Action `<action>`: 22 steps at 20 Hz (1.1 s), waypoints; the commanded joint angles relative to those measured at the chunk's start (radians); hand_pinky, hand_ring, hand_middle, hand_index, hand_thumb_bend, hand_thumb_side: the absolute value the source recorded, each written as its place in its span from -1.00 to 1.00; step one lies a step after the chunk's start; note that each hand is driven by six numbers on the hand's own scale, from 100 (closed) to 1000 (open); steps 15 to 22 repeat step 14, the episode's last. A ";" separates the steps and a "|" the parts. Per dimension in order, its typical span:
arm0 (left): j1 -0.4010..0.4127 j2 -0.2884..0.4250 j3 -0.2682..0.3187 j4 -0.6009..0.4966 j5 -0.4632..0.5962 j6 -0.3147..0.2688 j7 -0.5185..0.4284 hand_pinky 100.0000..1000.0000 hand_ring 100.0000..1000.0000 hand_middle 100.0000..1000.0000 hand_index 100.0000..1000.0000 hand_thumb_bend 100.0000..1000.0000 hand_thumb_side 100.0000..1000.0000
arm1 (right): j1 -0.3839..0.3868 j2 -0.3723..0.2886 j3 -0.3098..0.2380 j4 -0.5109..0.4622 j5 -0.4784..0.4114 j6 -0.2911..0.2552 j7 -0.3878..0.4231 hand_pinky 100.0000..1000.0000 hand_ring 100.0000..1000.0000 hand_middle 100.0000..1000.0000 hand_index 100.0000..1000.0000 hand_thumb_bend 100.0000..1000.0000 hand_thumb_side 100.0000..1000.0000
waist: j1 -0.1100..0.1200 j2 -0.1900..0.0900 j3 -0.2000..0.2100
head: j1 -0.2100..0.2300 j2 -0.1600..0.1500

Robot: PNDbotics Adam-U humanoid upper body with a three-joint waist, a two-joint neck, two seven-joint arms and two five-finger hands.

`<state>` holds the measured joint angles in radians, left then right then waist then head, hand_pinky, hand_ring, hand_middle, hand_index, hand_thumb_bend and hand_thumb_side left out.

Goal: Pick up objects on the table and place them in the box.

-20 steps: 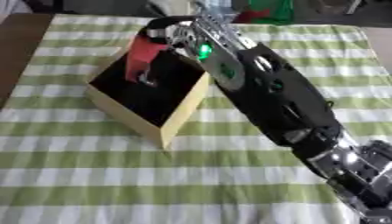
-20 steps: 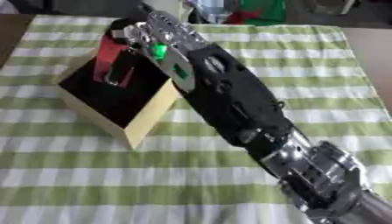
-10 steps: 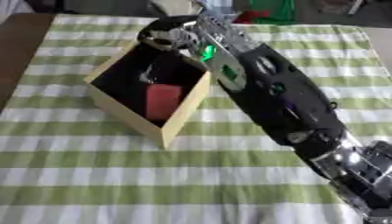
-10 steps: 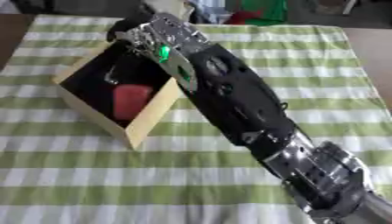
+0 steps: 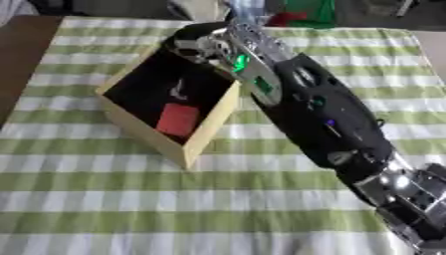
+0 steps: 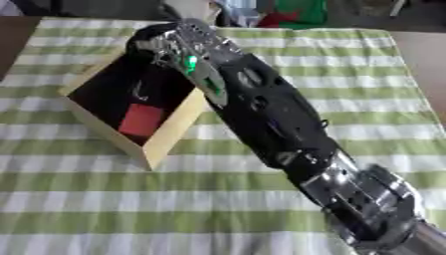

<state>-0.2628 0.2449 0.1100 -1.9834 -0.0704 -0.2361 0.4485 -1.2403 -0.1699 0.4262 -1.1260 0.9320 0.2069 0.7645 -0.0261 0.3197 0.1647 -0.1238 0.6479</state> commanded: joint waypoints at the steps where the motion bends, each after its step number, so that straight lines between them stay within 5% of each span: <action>1: -0.002 0.009 0.010 -0.017 -0.002 0.003 -0.003 1.00 -0.13 -0.24 0.15 -0.65 -1.00 | -0.021 -0.042 -0.021 -0.082 -0.048 0.027 -0.008 0.97 1.00 0.84 1.00 -1.00 -0.74 | 0.007 -0.021 -0.002 | 0.006 -0.002; 6: -0.001 0.009 0.011 -0.017 -0.003 0.005 -0.004 1.00 -0.13 -0.24 0.15 -0.65 -1.00 | -0.015 -0.077 -0.014 -0.180 -0.091 0.088 0.007 0.97 1.00 0.84 1.00 -1.00 -0.74 | 0.006 -0.022 -0.004 | 0.007 0.000; 7: 0.002 0.008 0.014 -0.017 -0.003 0.006 -0.002 1.00 -0.13 -0.24 0.15 -0.65 -1.00 | -0.017 -0.085 -0.020 -0.191 -0.097 0.090 0.005 0.91 1.00 0.65 1.00 -1.00 -0.98 | 0.009 -0.024 -0.011 | 0.017 0.002; 14: 0.005 0.010 0.019 -0.017 -0.009 0.007 0.006 1.00 -0.13 -0.24 0.15 -0.64 -1.00 | 0.048 -0.220 -0.148 -0.351 -0.194 0.001 -0.089 0.90 1.00 0.62 1.00 -1.00 -0.86 | 0.016 -0.028 -0.031 | 0.049 0.008; 22: 0.005 0.010 0.019 -0.017 -0.009 0.007 0.006 1.00 -0.13 -0.24 0.15 -0.64 -1.00 | 0.048 -0.220 -0.148 -0.351 -0.194 0.001 -0.089 0.90 1.00 0.62 1.00 -1.00 -0.86 | 0.016 -0.028 -0.031 | 0.049 0.008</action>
